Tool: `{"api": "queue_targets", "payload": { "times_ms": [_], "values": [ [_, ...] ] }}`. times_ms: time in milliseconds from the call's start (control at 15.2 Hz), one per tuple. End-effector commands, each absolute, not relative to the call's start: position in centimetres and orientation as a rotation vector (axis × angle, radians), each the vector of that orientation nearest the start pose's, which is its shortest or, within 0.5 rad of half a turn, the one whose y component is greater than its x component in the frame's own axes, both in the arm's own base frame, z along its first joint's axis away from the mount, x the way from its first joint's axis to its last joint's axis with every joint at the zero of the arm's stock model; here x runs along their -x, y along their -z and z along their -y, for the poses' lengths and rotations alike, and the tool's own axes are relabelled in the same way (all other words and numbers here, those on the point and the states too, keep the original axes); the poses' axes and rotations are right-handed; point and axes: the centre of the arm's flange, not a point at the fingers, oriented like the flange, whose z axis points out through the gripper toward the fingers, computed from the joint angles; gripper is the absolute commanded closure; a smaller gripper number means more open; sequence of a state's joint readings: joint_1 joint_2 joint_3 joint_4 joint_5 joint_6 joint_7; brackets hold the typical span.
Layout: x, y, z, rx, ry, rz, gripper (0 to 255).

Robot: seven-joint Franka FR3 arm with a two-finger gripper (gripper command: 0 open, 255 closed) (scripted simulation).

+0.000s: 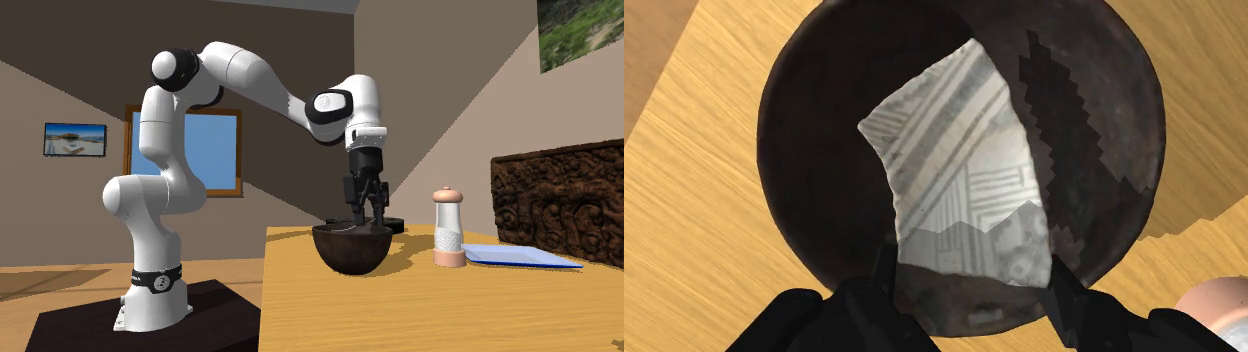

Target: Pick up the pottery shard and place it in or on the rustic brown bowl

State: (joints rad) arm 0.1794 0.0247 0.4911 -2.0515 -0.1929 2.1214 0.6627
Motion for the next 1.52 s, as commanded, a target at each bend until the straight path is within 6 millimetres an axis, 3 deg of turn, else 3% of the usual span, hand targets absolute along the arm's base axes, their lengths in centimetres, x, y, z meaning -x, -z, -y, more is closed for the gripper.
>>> {"api": "queue_targets", "payload": {
  "times_ms": [0, 264, 330, 660, 924, 1452],
  "values": [
    [-44.4, -43.2, -34.0, 3.222, 0.217, 0.169, 255],
    [-44.4, -43.2, -34.0, 3.222, 0.217, 0.169, 255],
    [-44.4, -43.2, -34.0, 3.222, 0.217, 0.169, 0],
    [-44.4, -43.2, -34.0, 3.222, 0.217, 0.169, 0],
    [-43.7, -48.1, -34.4, 3.222, 0.217, 0.169, 0],
    [-43.7, -48.1, -34.4, 3.222, 0.217, 0.169, 0]
  ]
}}
